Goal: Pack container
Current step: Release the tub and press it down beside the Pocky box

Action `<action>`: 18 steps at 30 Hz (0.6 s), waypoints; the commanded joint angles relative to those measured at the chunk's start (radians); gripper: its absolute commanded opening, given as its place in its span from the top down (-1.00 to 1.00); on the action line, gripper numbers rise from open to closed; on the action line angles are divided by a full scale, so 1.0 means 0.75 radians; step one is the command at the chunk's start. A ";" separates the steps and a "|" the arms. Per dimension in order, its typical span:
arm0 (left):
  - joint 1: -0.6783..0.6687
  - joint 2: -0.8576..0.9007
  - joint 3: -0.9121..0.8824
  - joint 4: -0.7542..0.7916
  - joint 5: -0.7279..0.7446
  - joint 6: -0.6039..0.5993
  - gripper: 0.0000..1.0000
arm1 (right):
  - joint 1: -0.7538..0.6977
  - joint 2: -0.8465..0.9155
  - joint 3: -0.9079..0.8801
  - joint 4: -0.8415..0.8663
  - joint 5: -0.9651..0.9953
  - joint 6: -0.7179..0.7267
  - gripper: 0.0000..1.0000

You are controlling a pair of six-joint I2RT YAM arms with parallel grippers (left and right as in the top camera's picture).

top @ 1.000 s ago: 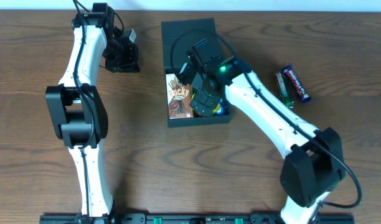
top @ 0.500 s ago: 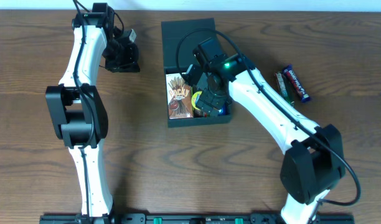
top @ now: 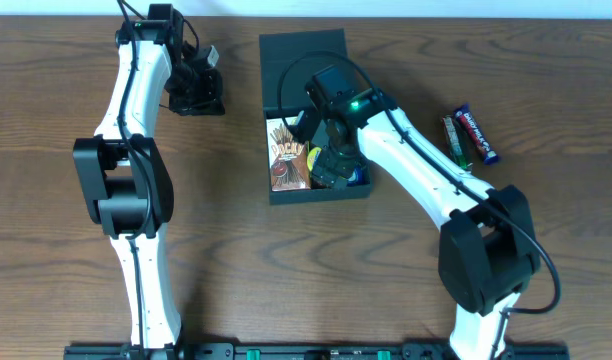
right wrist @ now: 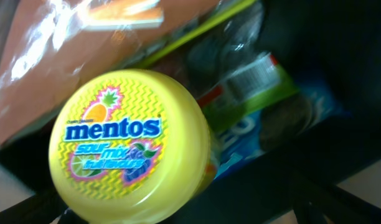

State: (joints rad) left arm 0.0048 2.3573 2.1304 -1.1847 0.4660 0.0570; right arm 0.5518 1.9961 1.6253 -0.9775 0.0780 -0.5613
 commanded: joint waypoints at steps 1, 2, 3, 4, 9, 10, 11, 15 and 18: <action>-0.002 0.004 0.006 -0.001 -0.008 0.024 0.88 | 0.002 0.005 -0.003 0.115 0.104 0.007 -0.99; -0.002 0.004 0.006 0.003 -0.008 0.024 0.88 | -0.008 0.005 -0.003 0.206 0.163 0.028 -0.98; -0.002 0.004 0.006 0.009 -0.008 0.024 0.88 | -0.021 0.006 -0.003 0.308 0.220 0.070 -0.99; -0.002 0.004 0.006 0.011 -0.008 0.024 0.88 | -0.032 0.006 -0.003 0.375 0.247 0.106 -0.99; -0.002 0.004 0.006 0.010 -0.008 0.023 0.88 | -0.062 0.005 -0.003 0.392 0.250 0.129 -0.99; -0.002 0.004 0.006 0.010 -0.008 0.023 0.88 | -0.062 0.005 -0.003 0.390 0.250 0.130 -0.99; -0.002 0.004 0.006 0.010 -0.008 0.023 0.88 | -0.062 0.005 -0.003 0.385 0.249 0.142 -0.98; -0.002 0.004 0.006 0.009 -0.007 0.023 0.88 | -0.072 0.005 -0.003 0.307 0.255 0.246 -0.63; -0.002 0.004 0.006 0.009 -0.007 0.022 0.88 | -0.102 -0.001 0.009 0.294 0.346 0.516 0.48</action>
State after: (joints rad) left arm 0.0044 2.3573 2.1304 -1.1744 0.4637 0.0570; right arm 0.5011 1.9961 1.6211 -0.7494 0.2691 -0.3679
